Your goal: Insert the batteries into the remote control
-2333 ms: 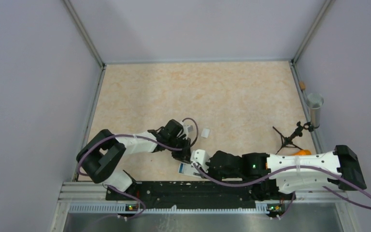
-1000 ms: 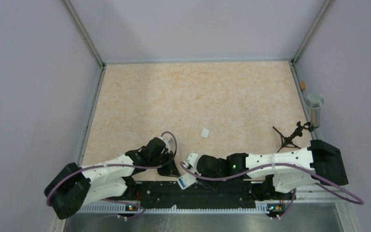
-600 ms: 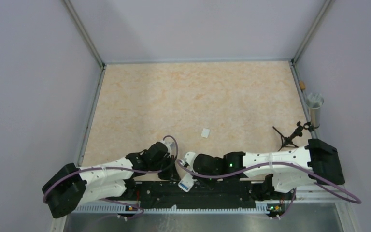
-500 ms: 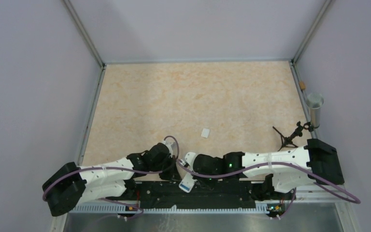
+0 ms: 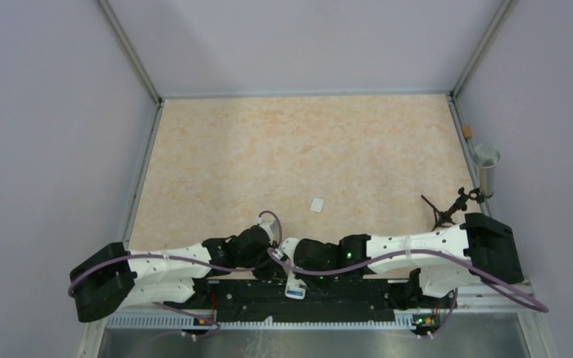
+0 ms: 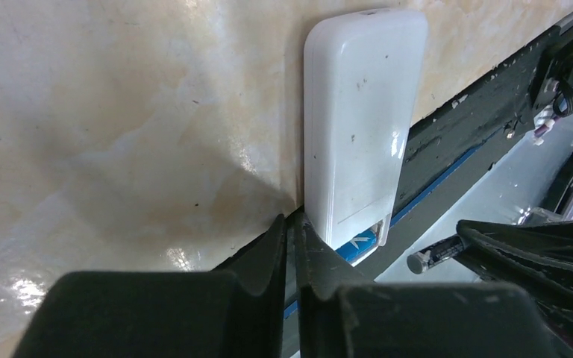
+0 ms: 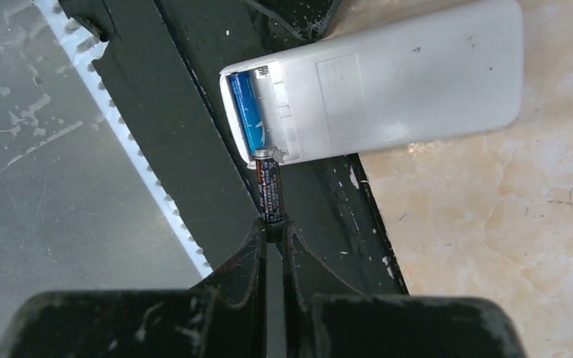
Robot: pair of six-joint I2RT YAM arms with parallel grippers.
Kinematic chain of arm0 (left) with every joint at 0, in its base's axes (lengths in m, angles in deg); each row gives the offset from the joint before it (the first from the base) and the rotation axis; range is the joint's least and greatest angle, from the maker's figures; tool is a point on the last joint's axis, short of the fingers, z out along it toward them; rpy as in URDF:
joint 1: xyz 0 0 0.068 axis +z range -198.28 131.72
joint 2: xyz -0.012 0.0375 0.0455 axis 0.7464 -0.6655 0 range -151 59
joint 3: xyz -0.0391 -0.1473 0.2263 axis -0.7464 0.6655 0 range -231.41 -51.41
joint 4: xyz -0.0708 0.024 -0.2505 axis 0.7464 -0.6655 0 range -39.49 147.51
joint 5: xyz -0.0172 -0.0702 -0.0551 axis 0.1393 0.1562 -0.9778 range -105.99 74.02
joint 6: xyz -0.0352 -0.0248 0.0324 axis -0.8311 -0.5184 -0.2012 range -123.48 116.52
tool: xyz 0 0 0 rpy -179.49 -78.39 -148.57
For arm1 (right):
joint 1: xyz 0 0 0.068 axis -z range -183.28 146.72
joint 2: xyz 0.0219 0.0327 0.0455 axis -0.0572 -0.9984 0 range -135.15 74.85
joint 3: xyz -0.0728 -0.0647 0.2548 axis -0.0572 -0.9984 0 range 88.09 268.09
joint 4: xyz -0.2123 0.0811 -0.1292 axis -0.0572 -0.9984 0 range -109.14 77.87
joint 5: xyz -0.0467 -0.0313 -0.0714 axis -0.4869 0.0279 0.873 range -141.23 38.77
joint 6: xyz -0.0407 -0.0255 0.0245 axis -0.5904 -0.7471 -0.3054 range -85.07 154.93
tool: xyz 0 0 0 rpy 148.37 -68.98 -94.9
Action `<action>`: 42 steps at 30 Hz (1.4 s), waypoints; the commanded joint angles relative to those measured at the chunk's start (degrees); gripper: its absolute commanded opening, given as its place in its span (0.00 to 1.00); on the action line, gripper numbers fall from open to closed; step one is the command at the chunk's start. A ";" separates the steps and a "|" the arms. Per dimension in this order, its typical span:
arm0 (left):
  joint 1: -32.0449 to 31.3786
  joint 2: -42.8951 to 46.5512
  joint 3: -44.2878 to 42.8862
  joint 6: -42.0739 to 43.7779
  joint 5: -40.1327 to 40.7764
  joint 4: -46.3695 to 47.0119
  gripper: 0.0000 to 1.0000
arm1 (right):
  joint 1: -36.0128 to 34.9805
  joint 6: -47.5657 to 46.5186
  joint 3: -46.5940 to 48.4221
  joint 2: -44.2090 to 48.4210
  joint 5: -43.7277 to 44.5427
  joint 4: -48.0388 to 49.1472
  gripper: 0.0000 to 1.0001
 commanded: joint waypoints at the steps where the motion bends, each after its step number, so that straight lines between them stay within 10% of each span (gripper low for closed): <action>1: -1.48 1.96 0.75 0.45 0.29 -12.17 0.12 | -0.69 -1.92 3.18 -1.37 -1.88 1.21 0.00; 42: -1.35 12.67 7.28 -2.30 2.67 -12.14 0.21 | -1.21 -5.13 8.62 -9.74 1.35 2.43 0.26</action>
